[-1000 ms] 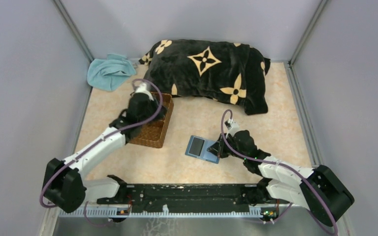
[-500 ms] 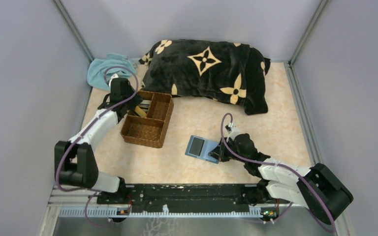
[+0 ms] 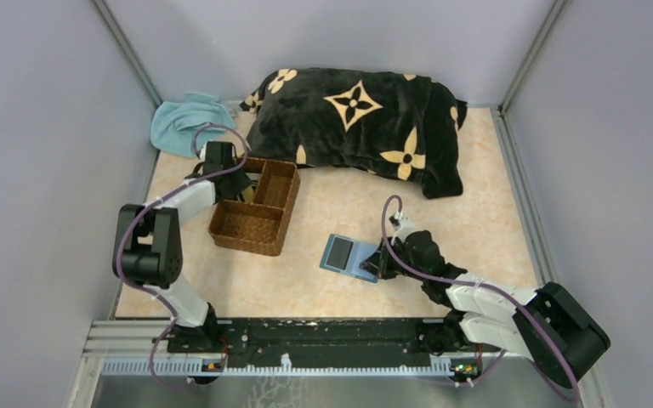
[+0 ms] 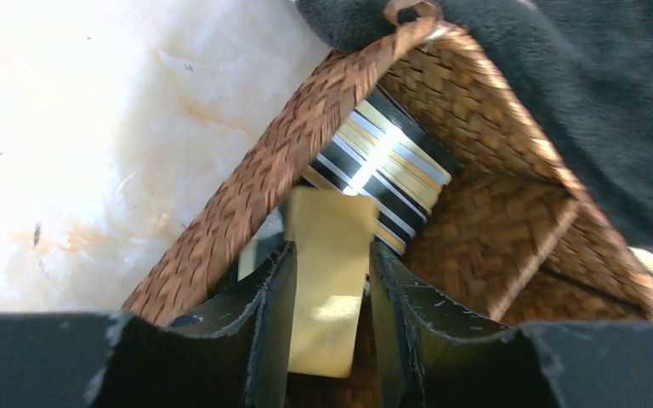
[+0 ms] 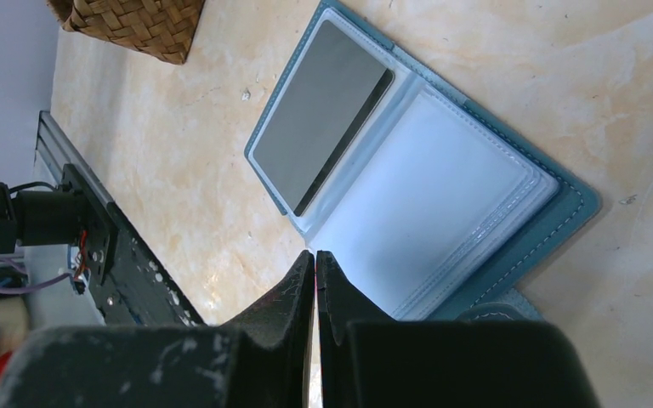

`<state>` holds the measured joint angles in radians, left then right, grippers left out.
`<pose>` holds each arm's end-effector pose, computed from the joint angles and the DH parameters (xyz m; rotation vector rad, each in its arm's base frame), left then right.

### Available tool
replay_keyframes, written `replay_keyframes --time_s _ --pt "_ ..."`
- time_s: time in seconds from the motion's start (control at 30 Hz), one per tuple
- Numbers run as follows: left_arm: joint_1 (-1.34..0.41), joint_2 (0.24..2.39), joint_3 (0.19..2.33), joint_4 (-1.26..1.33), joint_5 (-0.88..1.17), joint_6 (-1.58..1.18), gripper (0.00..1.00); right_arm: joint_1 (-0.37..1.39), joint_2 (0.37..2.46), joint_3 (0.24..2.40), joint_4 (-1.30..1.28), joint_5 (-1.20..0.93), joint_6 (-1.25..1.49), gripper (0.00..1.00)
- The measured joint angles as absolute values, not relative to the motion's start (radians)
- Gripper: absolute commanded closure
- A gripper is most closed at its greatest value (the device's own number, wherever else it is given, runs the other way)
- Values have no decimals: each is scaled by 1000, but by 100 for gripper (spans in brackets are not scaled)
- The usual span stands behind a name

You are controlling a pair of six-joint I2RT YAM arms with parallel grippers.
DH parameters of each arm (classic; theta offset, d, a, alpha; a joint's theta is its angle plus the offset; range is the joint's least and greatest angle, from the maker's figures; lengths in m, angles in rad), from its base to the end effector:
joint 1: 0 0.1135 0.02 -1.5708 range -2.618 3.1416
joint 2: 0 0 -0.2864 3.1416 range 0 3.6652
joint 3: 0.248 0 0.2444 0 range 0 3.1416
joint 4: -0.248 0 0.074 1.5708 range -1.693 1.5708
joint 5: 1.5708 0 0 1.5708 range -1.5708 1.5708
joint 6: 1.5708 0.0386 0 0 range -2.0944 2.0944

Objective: Take the credit cards out of the card holder
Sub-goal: Adjust the credit card in the storage box, then remove the credit card from the card holder.

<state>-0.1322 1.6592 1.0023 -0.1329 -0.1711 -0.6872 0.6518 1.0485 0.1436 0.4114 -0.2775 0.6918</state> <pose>0.3462 -0.0394 0.2220 -0.7246 2.2406 -0.2008 0.1276 0.1106 0.1598 -0.1415 2.2336 1.0734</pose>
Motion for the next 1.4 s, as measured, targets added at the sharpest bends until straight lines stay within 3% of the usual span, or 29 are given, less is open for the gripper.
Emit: replay_keyframes --time_s 0.3,0.5,0.63,0.67,0.7,0.73,0.97,1.4 --pt "-126 1782 1075 -93 -126 -687 57 652 1047 144 395 -276 692 96" --pt "-128 1630 973 -56 -96 -685 59 652 1029 144 391 -272 692 96" --pt "-155 1429 908 -22 -84 -665 71 652 1036 144 394 -266 691 100" --pt "-175 1382 897 -10 -85 -657 79 652 1043 144 396 -266 691 100" --pt "-209 1334 884 4 -89 -649 94 652 1057 146 399 -266 691 100" --pt "-254 1294 871 16 -95 -637 100 652 1072 146 402 -267 691 100" --pt "-620 1213 759 90 -71 -609 100 652 1168 160 454 -297 706 100" --pt "-712 1539 724 137 -53 -571 84 835 1171 187 460 -216 730 100"
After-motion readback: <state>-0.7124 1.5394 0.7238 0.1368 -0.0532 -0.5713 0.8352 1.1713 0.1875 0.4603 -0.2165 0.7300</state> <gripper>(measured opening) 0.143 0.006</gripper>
